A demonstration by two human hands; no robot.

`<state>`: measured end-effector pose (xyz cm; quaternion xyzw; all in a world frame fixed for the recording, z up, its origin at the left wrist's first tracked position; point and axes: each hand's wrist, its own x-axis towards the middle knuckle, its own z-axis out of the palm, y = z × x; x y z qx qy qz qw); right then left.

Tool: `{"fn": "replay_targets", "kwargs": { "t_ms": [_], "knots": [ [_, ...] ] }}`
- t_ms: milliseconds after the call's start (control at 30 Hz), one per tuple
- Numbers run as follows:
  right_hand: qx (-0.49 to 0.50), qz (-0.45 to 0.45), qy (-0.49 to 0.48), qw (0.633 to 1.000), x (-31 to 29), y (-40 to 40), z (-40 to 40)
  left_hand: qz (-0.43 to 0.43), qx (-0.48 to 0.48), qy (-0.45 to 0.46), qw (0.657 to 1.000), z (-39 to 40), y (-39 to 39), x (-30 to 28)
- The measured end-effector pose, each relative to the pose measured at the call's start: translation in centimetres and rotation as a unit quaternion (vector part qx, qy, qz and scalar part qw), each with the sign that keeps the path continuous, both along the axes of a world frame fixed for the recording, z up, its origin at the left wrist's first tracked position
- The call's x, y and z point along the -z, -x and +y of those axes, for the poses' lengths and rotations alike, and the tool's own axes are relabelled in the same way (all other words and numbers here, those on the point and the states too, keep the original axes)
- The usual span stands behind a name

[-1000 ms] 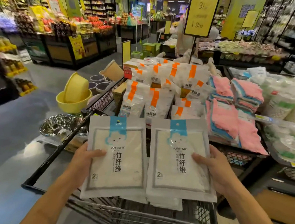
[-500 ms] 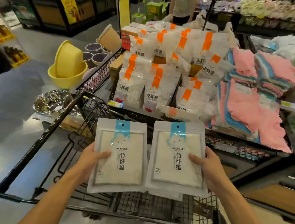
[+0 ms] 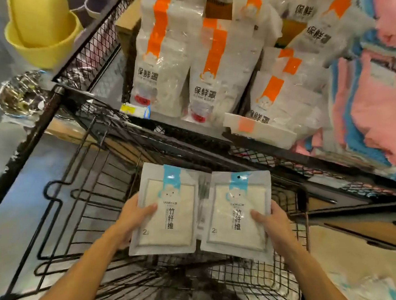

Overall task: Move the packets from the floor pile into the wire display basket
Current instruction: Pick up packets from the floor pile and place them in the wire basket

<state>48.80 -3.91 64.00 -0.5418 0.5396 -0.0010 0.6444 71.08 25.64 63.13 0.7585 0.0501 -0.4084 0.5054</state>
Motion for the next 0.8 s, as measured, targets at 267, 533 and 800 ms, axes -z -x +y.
{"fn": "replay_targets", "kwargs": {
  "t_ms": [267, 533, 800],
  "knots": [
    [0.013, 0.090, 0.001, 0.996, 7.1, -4.2, 1.1, 0.048, 0.036, -0.050, 0.997, -3.1, -4.9, 9.9],
    [0.047, 0.193, 0.020, 0.980, 13.2, -5.5, 1.2, -0.013, 0.063, -0.129, 0.990, -4.8, -6.6, 16.2],
    [-0.044, 0.301, 0.190, 0.934, 15.9, -6.2, 3.3, -0.283, 0.199, -0.229, 0.910, -4.1, -3.8, 20.1]
  ]
}}
